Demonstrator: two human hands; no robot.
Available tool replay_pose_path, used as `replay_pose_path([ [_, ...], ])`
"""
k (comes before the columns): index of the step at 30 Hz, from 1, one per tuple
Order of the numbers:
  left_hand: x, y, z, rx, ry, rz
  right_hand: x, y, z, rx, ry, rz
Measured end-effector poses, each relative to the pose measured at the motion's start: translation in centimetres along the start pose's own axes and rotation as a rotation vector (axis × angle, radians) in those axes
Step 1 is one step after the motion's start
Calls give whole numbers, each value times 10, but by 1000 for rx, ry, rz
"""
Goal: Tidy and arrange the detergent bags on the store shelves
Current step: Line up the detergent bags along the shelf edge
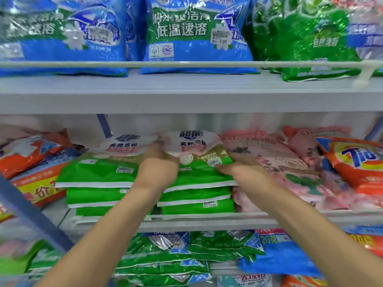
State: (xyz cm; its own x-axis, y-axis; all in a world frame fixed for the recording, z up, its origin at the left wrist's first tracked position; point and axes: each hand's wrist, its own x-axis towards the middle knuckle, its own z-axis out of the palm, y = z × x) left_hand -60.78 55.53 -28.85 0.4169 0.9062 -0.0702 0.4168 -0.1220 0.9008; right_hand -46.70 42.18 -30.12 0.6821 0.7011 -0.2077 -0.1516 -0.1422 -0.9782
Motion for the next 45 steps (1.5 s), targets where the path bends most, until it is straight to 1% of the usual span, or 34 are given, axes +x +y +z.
replay_pose_path([
  [2, -3, -7, -3, -23, 71, 192, -3, 1, 5, -10, -33, -29],
  [3, -4, -8, -4, 15, 76, 245, -2, 4, 8, -88, -34, -53],
  [4, -4, -10, -4, 102, 60, 273, -2, 5, 12, -176, -25, -74],
  [6, -6, -11, -2, 339, -32, 286, 3, 2, 19, -319, 2, -54],
  [7, -8, -11, -2, 446, -83, 304, 7, -2, 21, -422, -9, -19],
  [9, -15, -6, -2, 573, -158, 296, 9, -10, 22, -569, 4, 82],
  [10, -17, -9, -1, 631, -174, 304, 9, -15, 23, -599, 20, 86],
  [11, -18, -14, 1, 706, -188, 325, 8, -19, 23, -616, -1, 101],
  [12, -19, -21, 4, 801, -195, 354, 5, -24, 25, -608, 29, 111],
  [13, -19, -28, 7, 885, -185, 396, 3, -30, 28, -655, 53, 121],
  [14, -18, -33, 9, 946, -177, 445, 3, -36, 31, -741, 74, 93],
  [15, -19, -35, 10, 959, -169, 453, 8, -38, 34, -811, 88, 78],
  [17, -23, -34, 7, 911, -173, 438, 22, -43, 42, -787, 93, 72],
  [19, -30, -30, 3, 908, -202, 470, 37, -42, 44, -611, 76, 98],
  [21, -34, -27, 0, 954, -205, 513, 48, -35, 43, -391, 54, 135],
  [22, -32, -27, -1, 966, -205, 527, 51, -31, 43, -339, 64, 124],
  [23, -29, -28, -1, 966, -202, 540, 52, -25, 42, -344, 83, 106],
  [26, -22, -31, 1, 932, -191, 607, 52, -12, 39, -522, 170, 64],
  [27, -22, -33, 3, 913, -183, 610, 52, -11, 40, -647, 202, 6],
  [29, -21, -35, 5, 867, -177, 586, 44, -14, 47, -952, 242, -191],
  [31, -19, -37, 3, 844, -162, 575, 34, -10, 54, -1161, 149, -375],
  [32, -18, -36, 2, 838, -153, 578, 27, -4, 57, -1207, 78, -409],
  [33, -18, -36, 2, 840, -147, 579, 21, 6, 59, -1223, 44, -443],
  [35, -22, -33, 5, 867, -164, 563, 15, 26, 55, -1198, 83, -523],
  [37, -24, -32, 8, 877, -193, 528, 15, 36, 50, -1186, 122, -552],
  [41, -23, -32, 8, 923, -216, 511, 0, 40, 42, -1138, 134, -546],
  [44, -30, -27, 10, 941, -219, 451, -19, 34, 31, -1117, 50, -515],
  [45, -34, -23, 12, 951, -206, 445, -25, 32, 26, -1104, 48, -518],
])
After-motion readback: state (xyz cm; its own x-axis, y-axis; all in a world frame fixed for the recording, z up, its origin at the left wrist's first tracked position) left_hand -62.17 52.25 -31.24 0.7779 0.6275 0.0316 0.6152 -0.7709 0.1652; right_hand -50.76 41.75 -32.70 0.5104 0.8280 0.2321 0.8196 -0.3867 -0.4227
